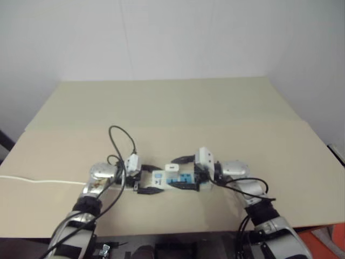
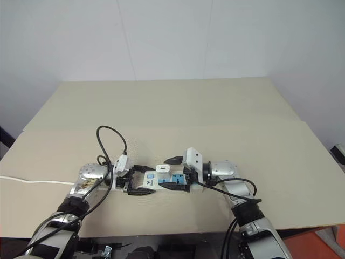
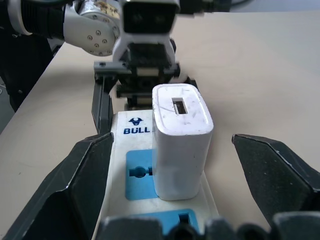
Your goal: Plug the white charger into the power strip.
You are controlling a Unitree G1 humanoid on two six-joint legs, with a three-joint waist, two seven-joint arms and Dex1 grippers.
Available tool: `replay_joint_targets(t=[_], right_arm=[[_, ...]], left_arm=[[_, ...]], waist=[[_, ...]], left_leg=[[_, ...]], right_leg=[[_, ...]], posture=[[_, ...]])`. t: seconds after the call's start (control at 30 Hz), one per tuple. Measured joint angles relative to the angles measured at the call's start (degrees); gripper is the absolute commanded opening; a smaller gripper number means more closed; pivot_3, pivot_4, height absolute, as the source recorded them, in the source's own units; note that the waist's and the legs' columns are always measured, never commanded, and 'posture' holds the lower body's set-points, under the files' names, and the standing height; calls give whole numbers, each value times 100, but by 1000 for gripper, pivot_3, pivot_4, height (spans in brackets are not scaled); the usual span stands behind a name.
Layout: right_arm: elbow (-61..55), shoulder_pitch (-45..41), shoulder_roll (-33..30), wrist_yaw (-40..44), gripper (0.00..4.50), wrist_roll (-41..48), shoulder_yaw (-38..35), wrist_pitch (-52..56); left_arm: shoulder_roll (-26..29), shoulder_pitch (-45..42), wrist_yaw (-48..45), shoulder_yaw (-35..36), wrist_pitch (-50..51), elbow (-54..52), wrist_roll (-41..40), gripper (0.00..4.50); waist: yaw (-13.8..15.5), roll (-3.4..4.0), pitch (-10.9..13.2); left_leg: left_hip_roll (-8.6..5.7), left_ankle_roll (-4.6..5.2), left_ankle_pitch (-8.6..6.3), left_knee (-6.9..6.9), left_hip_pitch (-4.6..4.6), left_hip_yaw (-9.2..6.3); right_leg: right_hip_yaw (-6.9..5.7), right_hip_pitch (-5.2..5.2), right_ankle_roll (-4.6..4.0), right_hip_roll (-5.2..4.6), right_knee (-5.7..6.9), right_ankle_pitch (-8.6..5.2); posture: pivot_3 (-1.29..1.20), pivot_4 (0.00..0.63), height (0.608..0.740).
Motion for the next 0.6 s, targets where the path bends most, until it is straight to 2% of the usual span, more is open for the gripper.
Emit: replay_joint_targets(t=[0.17,0.3,0.47,0.6], right_arm=[[-71,19,-26,-59,4500,3,-3,66],[-355,239,-246,-77,4500,154,-192,144],[-1122,717,-921,37,4500,581,-657,508],[-1725,992,-1392,59,4500,860,-1055,715]], left_arm=[[21,36,-8,2,5,-112,-14,4456],[248,413,6,116,400,-1232,-323,4456],[1170,1216,40,673,1578,-3376,-1304,4456],[1791,1728,64,1071,2127,-4368,-1771,4456]], waist=[[2,-2,7],[10,-11,42],[-13,-2,100],[-4,14,122]], left_leg=[[0,0,0,0,-1,0],[1,0,0,0,-10,-4],[17,0,-1,-7,-18,-2],[23,0,-1,-11,-8,2]], right_leg=[[0,-1,0,-1,-1,0],[1,-7,-1,-4,-3,0],[4,-20,-1,-3,-9,0],[3,-10,-2,0,-12,-4]], posture=[[0,150,740],[0,150,740],[0,150,740],[0,150,740]])
